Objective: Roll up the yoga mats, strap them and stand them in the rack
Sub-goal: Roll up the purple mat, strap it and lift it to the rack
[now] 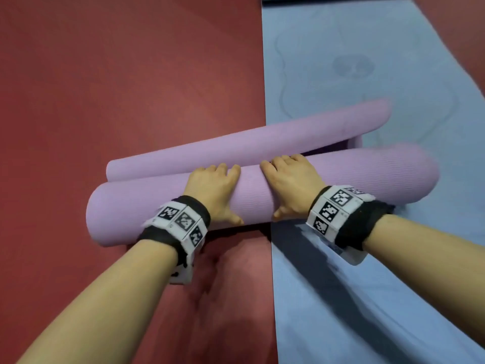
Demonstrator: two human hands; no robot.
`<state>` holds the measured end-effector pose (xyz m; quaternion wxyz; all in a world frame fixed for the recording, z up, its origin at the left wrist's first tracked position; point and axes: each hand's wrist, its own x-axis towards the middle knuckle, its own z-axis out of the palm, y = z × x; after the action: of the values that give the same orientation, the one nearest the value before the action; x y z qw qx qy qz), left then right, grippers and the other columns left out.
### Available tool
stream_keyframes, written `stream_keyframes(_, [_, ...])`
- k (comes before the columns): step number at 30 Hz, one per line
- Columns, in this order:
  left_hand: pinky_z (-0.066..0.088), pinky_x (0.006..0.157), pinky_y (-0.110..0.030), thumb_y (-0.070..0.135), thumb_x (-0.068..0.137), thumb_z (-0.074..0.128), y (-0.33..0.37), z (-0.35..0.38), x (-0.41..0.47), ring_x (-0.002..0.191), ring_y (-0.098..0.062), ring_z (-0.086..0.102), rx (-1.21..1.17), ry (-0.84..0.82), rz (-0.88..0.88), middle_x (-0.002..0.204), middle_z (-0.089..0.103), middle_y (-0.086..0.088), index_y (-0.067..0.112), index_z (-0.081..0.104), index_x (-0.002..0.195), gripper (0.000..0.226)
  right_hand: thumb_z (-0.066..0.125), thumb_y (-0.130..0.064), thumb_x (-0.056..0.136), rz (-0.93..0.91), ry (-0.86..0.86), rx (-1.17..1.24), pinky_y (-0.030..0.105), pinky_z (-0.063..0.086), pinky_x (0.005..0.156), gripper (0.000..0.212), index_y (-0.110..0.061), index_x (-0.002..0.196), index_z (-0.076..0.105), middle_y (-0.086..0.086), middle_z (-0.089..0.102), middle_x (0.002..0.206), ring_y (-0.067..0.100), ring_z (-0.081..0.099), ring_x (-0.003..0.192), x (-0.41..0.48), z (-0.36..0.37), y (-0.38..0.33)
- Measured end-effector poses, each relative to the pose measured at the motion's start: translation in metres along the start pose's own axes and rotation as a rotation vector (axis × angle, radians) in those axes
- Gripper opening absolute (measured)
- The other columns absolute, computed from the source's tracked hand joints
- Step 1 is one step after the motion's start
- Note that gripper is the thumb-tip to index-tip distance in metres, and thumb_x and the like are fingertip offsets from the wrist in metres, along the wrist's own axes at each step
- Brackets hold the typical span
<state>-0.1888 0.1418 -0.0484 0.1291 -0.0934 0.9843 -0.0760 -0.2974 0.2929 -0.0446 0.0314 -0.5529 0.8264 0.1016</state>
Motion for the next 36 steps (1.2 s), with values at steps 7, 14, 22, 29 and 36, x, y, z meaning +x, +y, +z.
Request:
stream_keyframes(7, [0.038,0.099,-0.033,0.09,0.049,0.026,-0.015,0.011,-0.024,0.115,-0.021,0.052,-0.502,-0.231,-0.014,0.127,0.057,-0.001,0.027,0.053,0.128,0.105,0.078,-0.067,0.049,-0.086,-0.193,0.107,0.035,0.041,0.082,0.094,-0.011,0.116,0.043,0.008,0.06,0.111,0.027,0.06,0.1,-0.015,-0.007,-0.025])
stream_keyframes(14, [0.003,0.118,-0.044,0.079,0.08,0.024,-0.012,0.011,0.023,0.146,-0.024,0.004,-0.285,-0.217,-0.255,0.159,0.003,-0.007,0.018,0.0,0.151,0.097,0.08,-0.067,0.045,-0.041,-0.249,0.207,0.036,0.044,0.083,0.1,-0.013,0.121,0.042,0.008,0.059,0.113,0.028,0.059,0.101,-0.004,-0.001,-0.018])
stream_keyframes(22, [0.003,0.116,-0.041,0.066,0.089,0.027,-0.004,0.013,0.005,0.146,-0.024,-0.004,-0.291,0.089,-0.313,0.158,-0.008,-0.011,0.017,0.009,0.151,0.081,0.081,-0.063,0.048,0.03,-0.175,0.516,0.035,0.045,0.089,0.095,-0.017,0.125,0.051,0.008,0.06,0.118,0.026,0.056,0.107,-0.004,0.0,0.001])
stream_keyframes(29, [0.003,0.118,-0.044,0.087,0.064,0.042,0.004,0.017,-0.021,0.146,-0.027,0.0,-0.231,0.039,-0.244,0.158,0.001,-0.012,0.01,0.004,0.151,0.122,0.049,-0.044,0.083,0.208,0.369,0.341,0.041,0.048,0.063,0.046,0.0,0.085,0.063,0.019,0.063,0.086,0.038,0.062,0.08,0.005,0.015,-0.003])
stream_keyframes(36, [-0.003,0.117,-0.045,0.075,0.057,0.066,0.013,0.027,-0.02,0.145,-0.029,-0.013,-0.069,0.049,-0.263,0.157,-0.013,-0.015,0.008,-0.016,0.148,0.14,0.08,-0.064,0.046,0.165,0.106,0.101,0.051,0.014,0.115,0.134,-0.006,0.149,0.017,0.025,0.022,0.152,0.038,0.02,0.142,-0.024,0.04,-0.027])
